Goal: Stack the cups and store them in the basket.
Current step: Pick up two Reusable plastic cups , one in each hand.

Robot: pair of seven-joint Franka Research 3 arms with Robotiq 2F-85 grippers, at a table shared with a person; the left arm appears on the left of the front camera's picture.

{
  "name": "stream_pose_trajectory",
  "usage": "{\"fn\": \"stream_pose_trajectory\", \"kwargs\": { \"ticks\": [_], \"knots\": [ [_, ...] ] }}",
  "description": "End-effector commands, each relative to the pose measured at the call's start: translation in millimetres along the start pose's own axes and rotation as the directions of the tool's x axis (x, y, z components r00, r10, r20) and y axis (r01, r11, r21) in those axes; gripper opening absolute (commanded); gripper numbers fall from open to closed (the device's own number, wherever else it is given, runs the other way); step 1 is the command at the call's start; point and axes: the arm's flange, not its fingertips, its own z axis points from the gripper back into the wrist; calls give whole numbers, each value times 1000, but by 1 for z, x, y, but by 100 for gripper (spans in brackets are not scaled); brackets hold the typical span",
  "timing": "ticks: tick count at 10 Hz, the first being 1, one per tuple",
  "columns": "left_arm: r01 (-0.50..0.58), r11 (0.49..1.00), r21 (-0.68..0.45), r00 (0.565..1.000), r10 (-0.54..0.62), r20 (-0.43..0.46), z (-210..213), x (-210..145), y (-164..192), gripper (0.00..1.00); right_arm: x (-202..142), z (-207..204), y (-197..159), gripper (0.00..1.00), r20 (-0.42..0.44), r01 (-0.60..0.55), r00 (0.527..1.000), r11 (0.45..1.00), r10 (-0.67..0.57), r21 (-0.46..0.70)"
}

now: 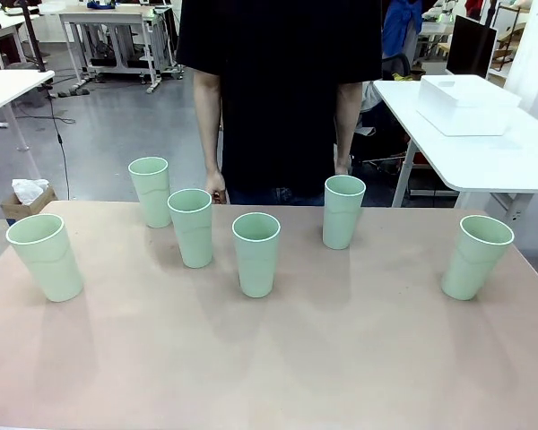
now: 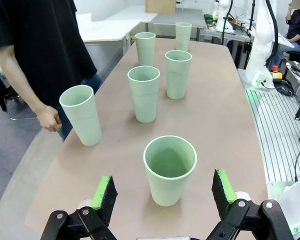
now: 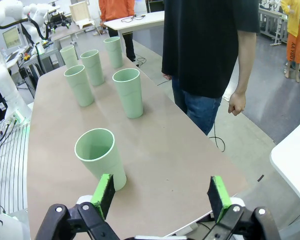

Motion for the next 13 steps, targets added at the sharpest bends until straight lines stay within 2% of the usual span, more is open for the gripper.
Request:
{"fn": "stream_pose_trajectory", "kwargs": {
  "ticks": [1, 6, 9, 11, 13],
  "knots": [
    [7, 1000, 2, 1000, -7, 0, 1, 3, -1, 100, 2, 1, 0, 100, 1, -4, 1000, 1000, 4, -2],
    [0, 1000, 0, 1000, 0, 0, 0, 0, 0, 100, 0, 0, 0, 100, 0, 0, 1000, 1000, 0, 0],
    [50, 977, -208, 999, -48, 14, 1, -19, 27, 100, 27, -44, -1, 100, 24, -126, 992, 955, 124, 268],
    [96, 942, -322, 995, -95, 18, -11, -38, 24, 100, 20, -68, 1, 100, 46, -153, 988, 912, 147, 379],
    [134, 930, -342, 991, -124, 52, -17, -63, 21, 100, -2, -85, 13, 100, 79, -196, 980, 843, 181, 500]
  ]
}}
